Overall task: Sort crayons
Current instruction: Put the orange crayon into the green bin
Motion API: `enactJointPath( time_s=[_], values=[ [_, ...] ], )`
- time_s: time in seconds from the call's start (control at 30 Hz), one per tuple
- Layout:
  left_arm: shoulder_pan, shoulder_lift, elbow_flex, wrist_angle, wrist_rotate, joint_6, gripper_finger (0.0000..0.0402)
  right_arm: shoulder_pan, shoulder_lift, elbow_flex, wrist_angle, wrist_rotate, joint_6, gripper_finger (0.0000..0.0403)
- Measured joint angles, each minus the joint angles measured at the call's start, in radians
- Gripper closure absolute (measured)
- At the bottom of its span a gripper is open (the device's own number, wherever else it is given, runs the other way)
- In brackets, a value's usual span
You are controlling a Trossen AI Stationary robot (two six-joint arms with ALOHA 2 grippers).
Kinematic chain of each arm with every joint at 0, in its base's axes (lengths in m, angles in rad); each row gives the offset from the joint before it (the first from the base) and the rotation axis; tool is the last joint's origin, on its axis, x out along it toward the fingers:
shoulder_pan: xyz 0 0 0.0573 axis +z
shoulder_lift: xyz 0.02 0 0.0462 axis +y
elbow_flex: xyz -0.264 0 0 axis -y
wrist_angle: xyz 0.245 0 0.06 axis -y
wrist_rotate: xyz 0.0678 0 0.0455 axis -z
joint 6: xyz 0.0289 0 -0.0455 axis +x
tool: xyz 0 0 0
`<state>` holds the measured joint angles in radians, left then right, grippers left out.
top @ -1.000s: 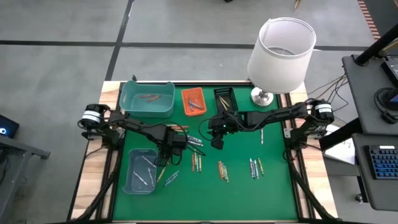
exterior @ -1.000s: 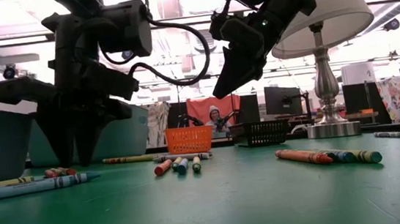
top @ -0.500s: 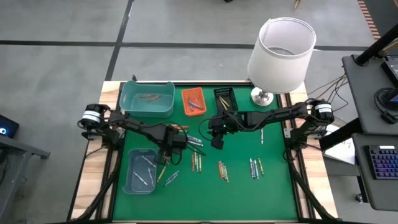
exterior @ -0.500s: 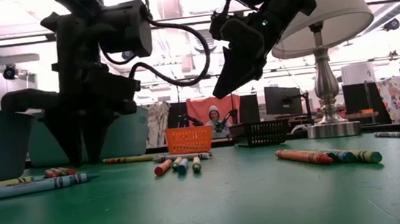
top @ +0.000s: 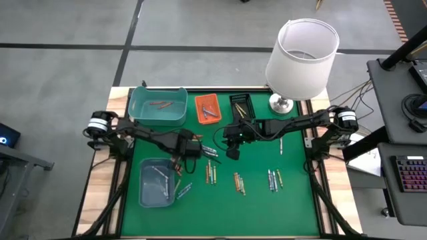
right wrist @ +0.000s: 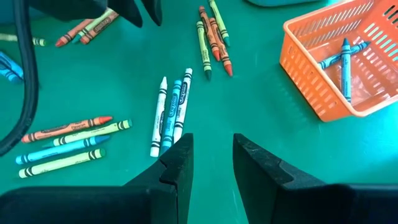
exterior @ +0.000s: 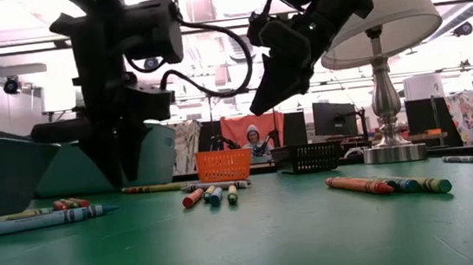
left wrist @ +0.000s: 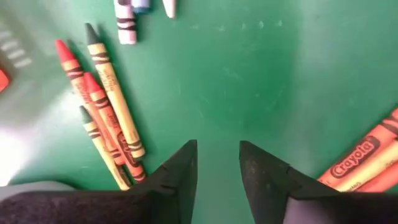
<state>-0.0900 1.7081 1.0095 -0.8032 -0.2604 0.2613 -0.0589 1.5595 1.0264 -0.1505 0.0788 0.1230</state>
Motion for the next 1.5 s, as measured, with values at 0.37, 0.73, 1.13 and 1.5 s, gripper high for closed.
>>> enactJointPath(
  time_s=[0.37,0.73,1.13,1.5],
  values=[
    [0.001,-0.034,0.01,-0.026,0.016,-0.014,0.0315,0.0,0.0,0.0,0.002,0.0,0.0,0.0303],
    [-0.002,-0.137,0.011,-0.03,0.016,-0.032,0.0315,0.0,0.0,0.0,0.008,0.0,-0.003,0.0303],
    [-0.002,-0.214,0.011,0.046,0.068,-0.039,0.0316,0.0,-0.001,0.108,-0.008,-0.001,0.013,0.0303],
    [-0.01,-0.279,-0.002,0.127,0.069,-0.107,0.0316,0.017,-0.001,0.245,-0.272,-0.223,0.344,0.0303]
  ],
)
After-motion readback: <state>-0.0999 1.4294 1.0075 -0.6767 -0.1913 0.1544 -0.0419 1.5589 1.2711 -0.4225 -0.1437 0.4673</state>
